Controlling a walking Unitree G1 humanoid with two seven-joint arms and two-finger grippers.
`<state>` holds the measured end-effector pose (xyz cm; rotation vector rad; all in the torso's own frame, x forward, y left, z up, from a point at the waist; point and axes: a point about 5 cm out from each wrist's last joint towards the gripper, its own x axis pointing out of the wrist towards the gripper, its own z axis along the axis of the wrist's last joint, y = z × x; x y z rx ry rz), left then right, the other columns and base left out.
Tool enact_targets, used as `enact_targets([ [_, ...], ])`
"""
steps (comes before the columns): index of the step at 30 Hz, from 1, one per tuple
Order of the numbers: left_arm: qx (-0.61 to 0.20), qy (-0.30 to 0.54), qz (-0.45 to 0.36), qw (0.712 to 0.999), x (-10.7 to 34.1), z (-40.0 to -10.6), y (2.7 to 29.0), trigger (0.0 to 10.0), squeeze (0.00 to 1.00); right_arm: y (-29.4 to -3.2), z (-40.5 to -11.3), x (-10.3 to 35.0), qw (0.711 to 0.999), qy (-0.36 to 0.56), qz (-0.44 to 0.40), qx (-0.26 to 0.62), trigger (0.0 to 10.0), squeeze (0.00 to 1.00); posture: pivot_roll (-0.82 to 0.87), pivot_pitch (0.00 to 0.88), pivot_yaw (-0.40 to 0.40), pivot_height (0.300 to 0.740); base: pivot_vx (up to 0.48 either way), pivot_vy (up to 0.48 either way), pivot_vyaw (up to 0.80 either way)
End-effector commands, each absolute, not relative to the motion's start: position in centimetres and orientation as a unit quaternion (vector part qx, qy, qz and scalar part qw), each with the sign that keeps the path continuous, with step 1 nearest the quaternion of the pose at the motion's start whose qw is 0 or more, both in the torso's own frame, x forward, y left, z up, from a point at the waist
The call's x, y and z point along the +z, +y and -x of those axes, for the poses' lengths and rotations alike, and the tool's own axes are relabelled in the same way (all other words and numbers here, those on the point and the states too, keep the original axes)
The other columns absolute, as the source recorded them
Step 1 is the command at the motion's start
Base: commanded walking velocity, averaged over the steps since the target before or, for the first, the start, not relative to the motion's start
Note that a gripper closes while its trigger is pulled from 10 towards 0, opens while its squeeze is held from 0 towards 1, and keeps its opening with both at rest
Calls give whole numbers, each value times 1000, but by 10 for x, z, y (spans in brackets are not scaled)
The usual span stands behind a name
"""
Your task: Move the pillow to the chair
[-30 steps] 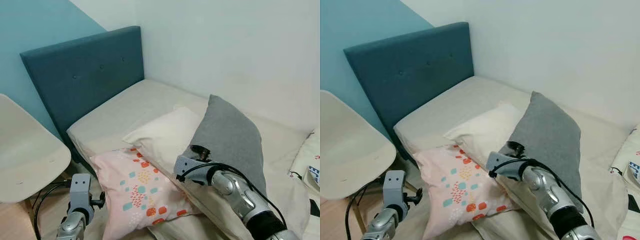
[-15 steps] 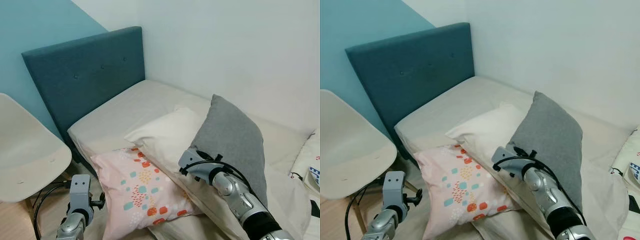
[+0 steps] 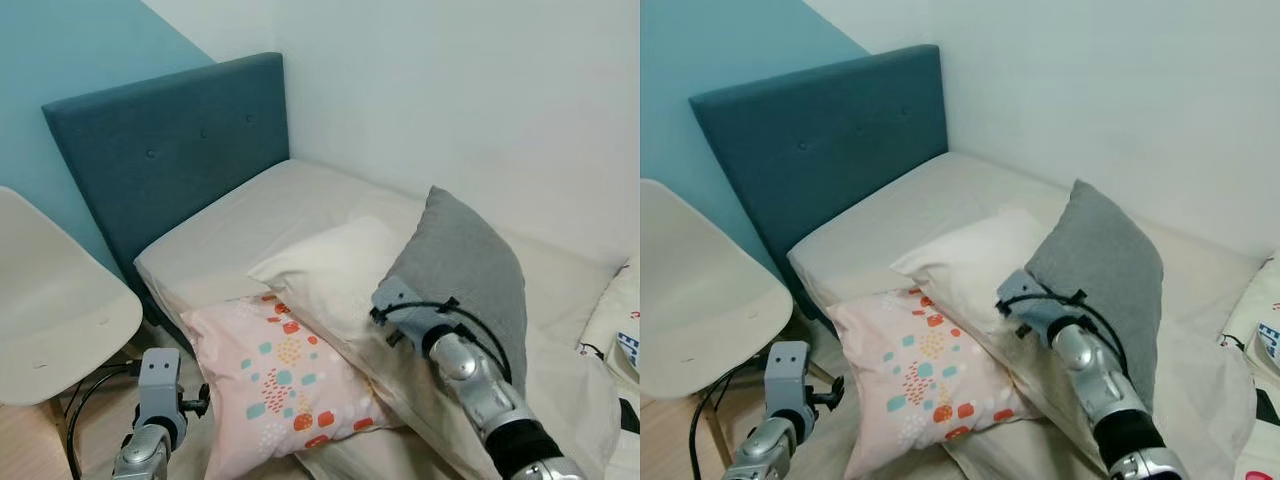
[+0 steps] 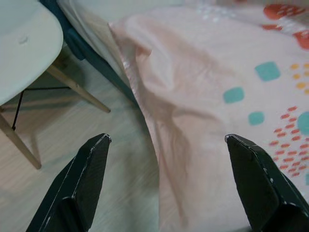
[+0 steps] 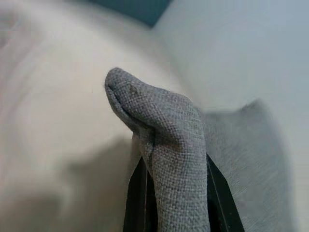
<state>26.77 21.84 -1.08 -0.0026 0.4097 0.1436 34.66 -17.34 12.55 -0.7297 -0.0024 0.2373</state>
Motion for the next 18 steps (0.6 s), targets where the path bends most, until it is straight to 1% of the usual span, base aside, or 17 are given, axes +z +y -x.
enact_targets([
  [1,85,190,7,978,-5,-273,223,10000,0,-160,-357,183,929,-123,334,101,0,0,-170,0,42,740,0,0,0],
  [3,85,190,7,978,-5,-273,223,10000,0,-160,-357,183,929,-123,334,101,0,0,-170,0,42,740,0,0,0],
  [4,87,188,7,978,-3,-274,224,10000,0,-151,-361,215,923,-177,328,100,0,0,-172,0,50,740,0,0,0],
  [6,87,188,7,978,-3,-274,224,10000,0,-151,-361,215,923,-177,328,100,0,0,-172,0,50,740,0,0,0],
  [7,90,185,8,979,-1,-277,224,10000,0,-141,-363,246,912,-230,324,103,0,0,-168,0,52,740,0,0,0],
  [8,96,180,11,979,2,-280,225,10000,0,-116,-359,287,892,-304,306,131,0,0,-152,0,49,740,0,0,775],
  [9,102,177,13,979,5,-283,226,10000,0,-98,-353,313,875,-353,292,159,0,0,-146,0,46,740,0,0,775],
  [10,108,176,16,978,7,-285,227,10000,0,-83,-346,330,858,-387,281,185,0,0,-143,0,45,740,0,0,775],
  [11,108,176,16,978,7,-285,227,10000,0,-83,-346,330,858,-387,281,185,0,0,-143,0,45,740,0,0,775],
  [12,114,174,18,978,8,-287,228,10000,0,-69,-339,340,844,-412,272,211,0,0,-133,0,39,740,0,0,781],
  [13,114,174,18,978,8,-287,228,10000,0,-69,-339,340,844,-412,272,211,0,0,-133,0,39,740,0,0,781],
  [15,119,173,21,978,9,-288,230,10000,0,-52,-330,350,824,-440,266,238,0,0,-123,0,36,740,0,0,781],
  [18,120,173,21,977,9,-287,230,10000,0,-45,-324,355,815,-453,255,255,0,0,-120,0,33,740,0,0,781],
])
